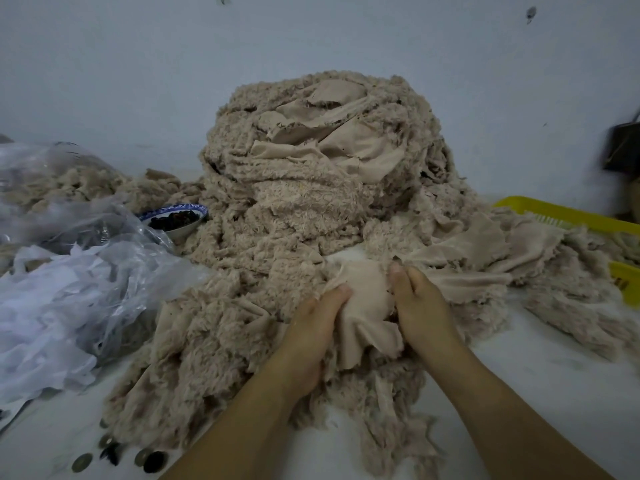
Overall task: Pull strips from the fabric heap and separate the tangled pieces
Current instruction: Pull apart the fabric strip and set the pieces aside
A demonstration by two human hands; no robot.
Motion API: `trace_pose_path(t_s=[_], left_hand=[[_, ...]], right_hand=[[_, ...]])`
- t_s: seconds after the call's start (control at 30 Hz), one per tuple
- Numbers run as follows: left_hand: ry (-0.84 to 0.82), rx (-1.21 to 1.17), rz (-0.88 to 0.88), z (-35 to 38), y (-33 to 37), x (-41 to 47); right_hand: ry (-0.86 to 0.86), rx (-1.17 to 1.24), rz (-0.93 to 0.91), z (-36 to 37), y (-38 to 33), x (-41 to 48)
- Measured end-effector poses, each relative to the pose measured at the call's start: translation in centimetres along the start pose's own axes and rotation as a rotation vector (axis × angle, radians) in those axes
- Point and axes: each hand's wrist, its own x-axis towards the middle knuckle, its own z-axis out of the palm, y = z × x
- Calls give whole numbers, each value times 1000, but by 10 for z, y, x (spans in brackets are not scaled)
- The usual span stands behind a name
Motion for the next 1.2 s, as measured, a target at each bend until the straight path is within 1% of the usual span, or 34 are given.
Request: trace_pose_path(t_s=[0.13, 0.2, 0.23, 0.27, 0.33, 0.37, 0.4, 0.43, 0.53, 0.57, 0.6, 0.63, 0.67, 0.7, 0.77, 0.83, 0.87, 0.9, 0.97, 1.1, 1.2], left_hand=[[55, -60, -12, -2, 3, 3], [75, -105, -23, -5, 4, 3], [66, -123, -28, -5, 6, 2], [37, -137, -24, -6, 6, 2], [-72, -128, -35, -6, 4, 0], [-127, -108, -55, -4, 3, -2], [-174, -82, -76, -2, 2, -3], [-198, -59, -104, 1, 3, -5], [-166, -44, -126, 2, 2, -1], [-141, -71, -136, 2, 4, 0], [-130, -113, -136, 0, 4, 3], [-136, -159, -146, -1, 5, 4], [-149, -201, -160, -2, 5, 6], [-167, -245, -162, -3, 7, 7], [-184, -384, -135, -4, 10, 8], [-134, -539, -49, -10, 13, 10], [-112, -604, -8, -15, 14, 12], [-102, -660, 23, -19, 15, 13], [-81, -743, 40, -26, 16, 16], [-56, -751, 31, -27, 12, 18], [4, -785, 24, -27, 11, 18]], right_hand=[[73, 27, 108, -8, 5, 8], [87, 191, 193, -11, 4, 8], [46, 304, 252, -12, 2, 6], [-46, 416, 313, -11, 1, 4], [-322, 651, 410, -7, 0, 0], [-409, 731, 427, -5, 0, -2], [-444, 767, 426, -5, -2, -4], [-436, 786, 418, -5, -3, -3], [-276, 891, 344, -6, -10, 0], [-263, 941, 334, -6, -11, 0], [-291, 976, 333, -6, -13, -2], [-355, 977, 325, -6, -15, -4], [-430, 921, 311, -4, -17, -8], [-514, 795, 272, -4, -18, -12], [-629, 387, 133, -2, -17, -18], [-626, -21, -6, -1, -14, -18], [-592, -159, -45, -1, -11, -15], [-534, -243, -62, -1, -9, -12], [-403, -288, -64, -3, -9, -7], [-176, -186, -8, -9, -5, -1], [-84, -102, 37, -9, 0, -1]])
